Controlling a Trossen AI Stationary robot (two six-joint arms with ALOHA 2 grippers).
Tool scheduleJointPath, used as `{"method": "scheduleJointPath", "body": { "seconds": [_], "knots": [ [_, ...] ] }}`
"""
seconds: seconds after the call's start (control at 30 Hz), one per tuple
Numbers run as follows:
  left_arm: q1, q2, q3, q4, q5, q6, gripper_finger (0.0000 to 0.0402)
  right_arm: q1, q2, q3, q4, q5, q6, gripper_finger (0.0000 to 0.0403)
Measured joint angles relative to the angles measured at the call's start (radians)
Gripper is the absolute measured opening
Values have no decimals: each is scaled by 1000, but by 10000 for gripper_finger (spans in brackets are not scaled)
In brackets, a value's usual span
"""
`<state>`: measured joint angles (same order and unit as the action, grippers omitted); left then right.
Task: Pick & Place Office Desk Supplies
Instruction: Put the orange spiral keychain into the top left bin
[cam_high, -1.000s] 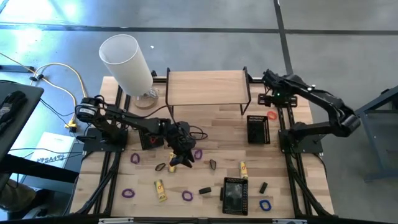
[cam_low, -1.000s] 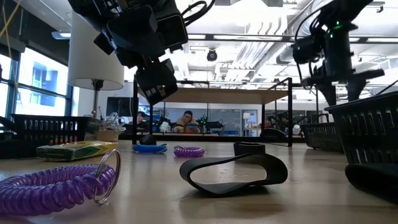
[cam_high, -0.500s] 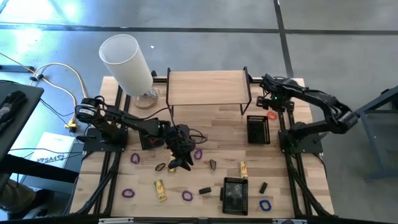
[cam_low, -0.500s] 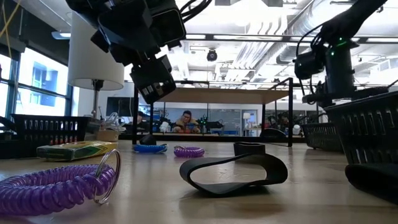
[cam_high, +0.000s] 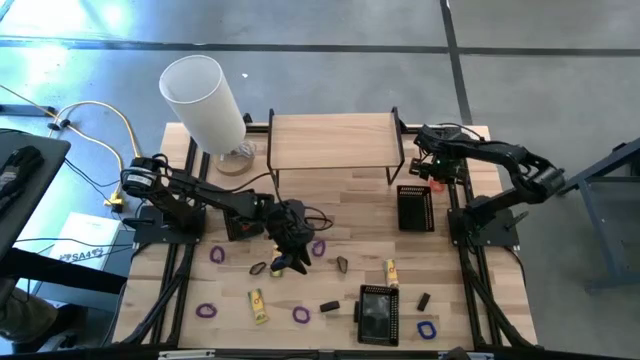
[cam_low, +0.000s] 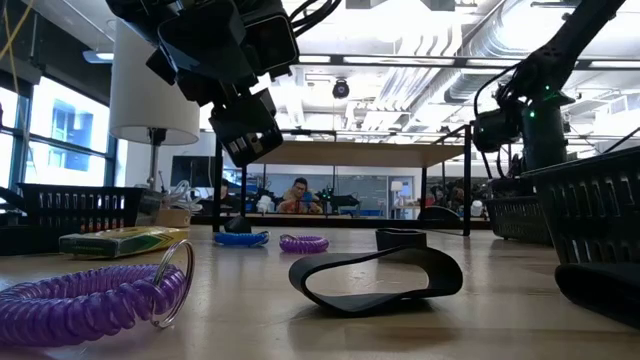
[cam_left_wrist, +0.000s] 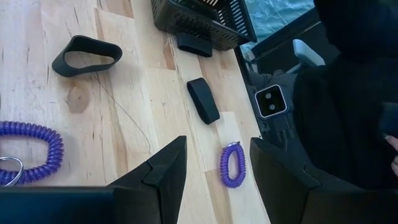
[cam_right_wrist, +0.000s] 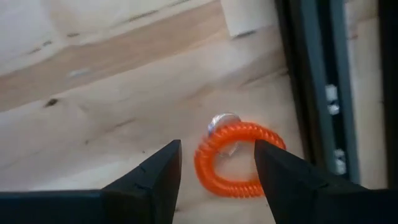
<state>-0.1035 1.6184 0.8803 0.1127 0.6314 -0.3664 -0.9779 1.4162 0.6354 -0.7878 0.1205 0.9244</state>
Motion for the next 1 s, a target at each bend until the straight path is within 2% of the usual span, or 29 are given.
{"method": "scheduleJointPath", "body": {
  "seconds": [0.13,0.47,0.6,0.87,1.0],
  "knots": [
    [0,0,0,0,2,0,171,0,9,-30,73,-16,15,191],
    [-2,0,0,-1,1,3,171,0,13,-37,92,1,-8,180],
    [-19,0,0,-1,0,3,171,1,14,-37,98,11,-12,140],
    [-49,0,0,-1,0,7,171,2,15,-37,100,20,-76,19],
    [-52,0,0,-4,0,7,171,2,16,-37,99,27,-85,15]
  ]
}}
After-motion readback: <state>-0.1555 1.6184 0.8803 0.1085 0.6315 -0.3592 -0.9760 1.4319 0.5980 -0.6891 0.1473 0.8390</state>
